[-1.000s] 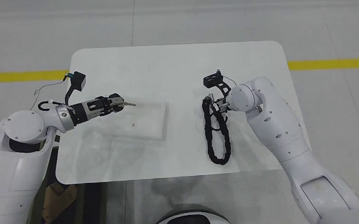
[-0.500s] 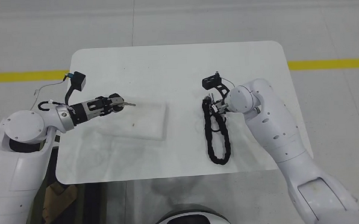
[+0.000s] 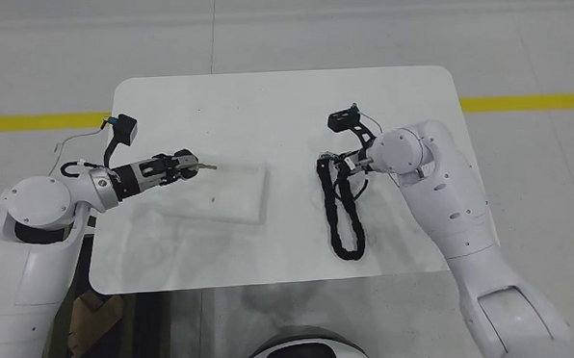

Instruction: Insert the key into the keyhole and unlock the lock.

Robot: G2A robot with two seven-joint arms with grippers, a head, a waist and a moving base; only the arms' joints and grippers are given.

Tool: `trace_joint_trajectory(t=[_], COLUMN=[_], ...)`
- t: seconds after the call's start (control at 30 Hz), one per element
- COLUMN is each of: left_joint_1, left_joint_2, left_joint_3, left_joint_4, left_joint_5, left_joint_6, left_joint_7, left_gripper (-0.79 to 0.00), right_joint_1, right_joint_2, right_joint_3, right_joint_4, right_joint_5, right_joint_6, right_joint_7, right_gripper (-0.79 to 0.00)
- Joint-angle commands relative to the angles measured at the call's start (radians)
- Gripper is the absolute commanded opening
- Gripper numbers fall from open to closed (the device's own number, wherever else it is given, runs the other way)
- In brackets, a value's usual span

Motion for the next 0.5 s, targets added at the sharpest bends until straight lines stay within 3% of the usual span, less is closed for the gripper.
trace_joint_trajectory(t=[0.0,0.07,0.4,0.47], left_joint_1=[0.0,0.0,0.0,0.0], left_joint_2=[0.0,0.0,0.0,0.0], left_joint_3=[0.0,0.0,0.0,0.0], left_joint_4=[0.0,0.0,0.0,0.0], left_joint_5=[0.0,0.0,0.0,0.0], left_joint_6=[0.0,0.0,0.0,0.0], left_joint_7=[0.0,0.0,0.0,0.0], left_gripper=[-0.785,-0.785,-0.785,-0.785], right_joint_1=[-0.036,-0.082,-0.099,-0.19], right_joint_2=[0.009,0.016,0.017,0.016], right_joint_3=[0.055,0.096,0.096,0.121], right_joint_4=[-0.07,-0.13,-0.138,-0.186], right_joint_5=[0.039,0.075,0.082,0.218], right_joint_6=[-0.005,0.0,0.0,-0.009], right_joint_7=[0.017,0.026,0.016,-0.032], right_gripper=[-0.785,-0.785,-0.785,-0.785])
